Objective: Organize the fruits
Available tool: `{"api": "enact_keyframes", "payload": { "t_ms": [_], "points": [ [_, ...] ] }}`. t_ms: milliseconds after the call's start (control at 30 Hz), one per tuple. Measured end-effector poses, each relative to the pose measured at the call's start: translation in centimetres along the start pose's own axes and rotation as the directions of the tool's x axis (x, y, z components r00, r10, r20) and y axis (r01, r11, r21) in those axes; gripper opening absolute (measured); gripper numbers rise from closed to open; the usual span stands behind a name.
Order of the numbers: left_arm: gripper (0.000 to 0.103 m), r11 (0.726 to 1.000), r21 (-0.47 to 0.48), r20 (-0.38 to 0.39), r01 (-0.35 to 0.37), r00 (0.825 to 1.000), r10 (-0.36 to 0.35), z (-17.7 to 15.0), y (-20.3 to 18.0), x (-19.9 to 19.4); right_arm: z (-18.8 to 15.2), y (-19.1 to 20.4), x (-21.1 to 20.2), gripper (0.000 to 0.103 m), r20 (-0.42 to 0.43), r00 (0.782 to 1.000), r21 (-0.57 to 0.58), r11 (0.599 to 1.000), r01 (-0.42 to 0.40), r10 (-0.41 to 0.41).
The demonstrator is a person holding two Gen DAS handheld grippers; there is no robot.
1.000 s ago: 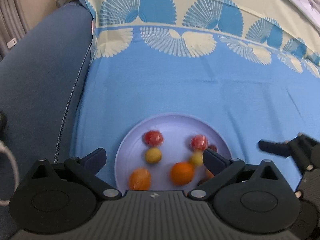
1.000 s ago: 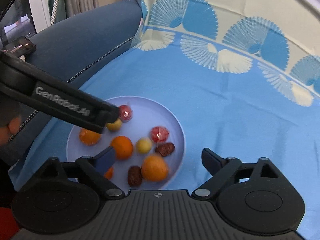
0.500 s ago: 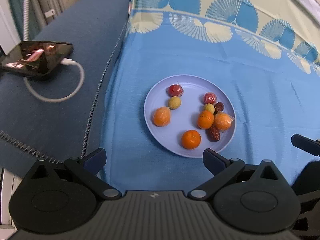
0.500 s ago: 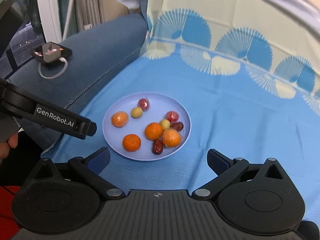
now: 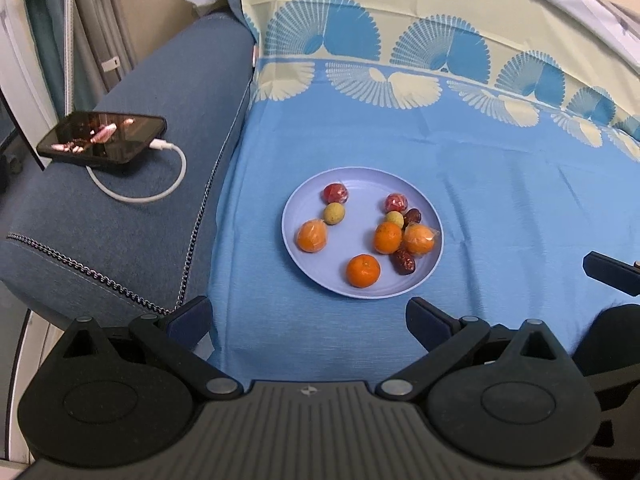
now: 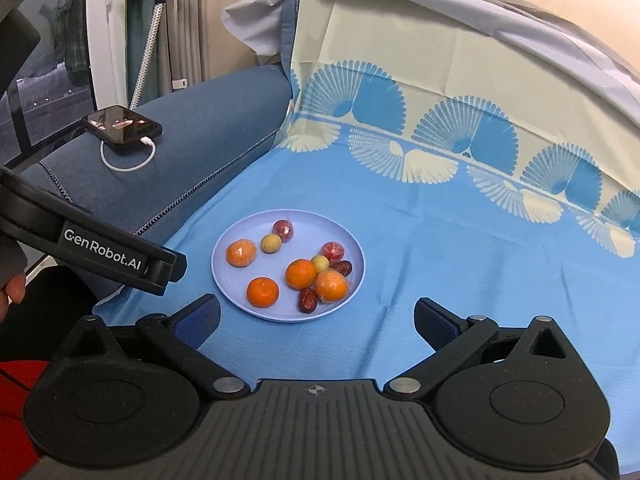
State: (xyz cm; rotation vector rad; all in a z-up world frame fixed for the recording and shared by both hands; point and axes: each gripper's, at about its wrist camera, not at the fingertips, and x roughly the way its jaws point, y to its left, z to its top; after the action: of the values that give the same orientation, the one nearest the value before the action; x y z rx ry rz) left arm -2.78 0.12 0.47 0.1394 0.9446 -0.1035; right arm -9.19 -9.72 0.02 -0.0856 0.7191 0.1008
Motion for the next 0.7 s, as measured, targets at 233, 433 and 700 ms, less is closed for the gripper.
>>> {"api": "enact_keyframes", "payload": {
  "t_ms": [233, 433, 700],
  "points": [
    [0.103, 1.0, 0.005, 0.005, -0.004, 1.0, 0.004, -0.1, -0.21, -0.41, -0.02, 0.15, -0.26, 0.102, 0.007, 1.0, -0.007, 1.0, 0.002, -0.002],
    [0.103, 1.0, 0.007, 0.009, -0.003, 1.0, 0.003, -0.07, -0.16, -0.55, 0.02, 0.17, -0.29, 0.102, 0.008, 1.0, -0.006, 1.0, 0.004, -0.004],
    [0.103, 1.0, 0.012, 0.006, 0.003, 1.0, -0.004, -0.06, -0.23, -0.53, 0.01, 0.15, -0.3, 0.102, 0.007, 1.0, -0.007, 1.0, 0.004, -0.004]
  ]
}}
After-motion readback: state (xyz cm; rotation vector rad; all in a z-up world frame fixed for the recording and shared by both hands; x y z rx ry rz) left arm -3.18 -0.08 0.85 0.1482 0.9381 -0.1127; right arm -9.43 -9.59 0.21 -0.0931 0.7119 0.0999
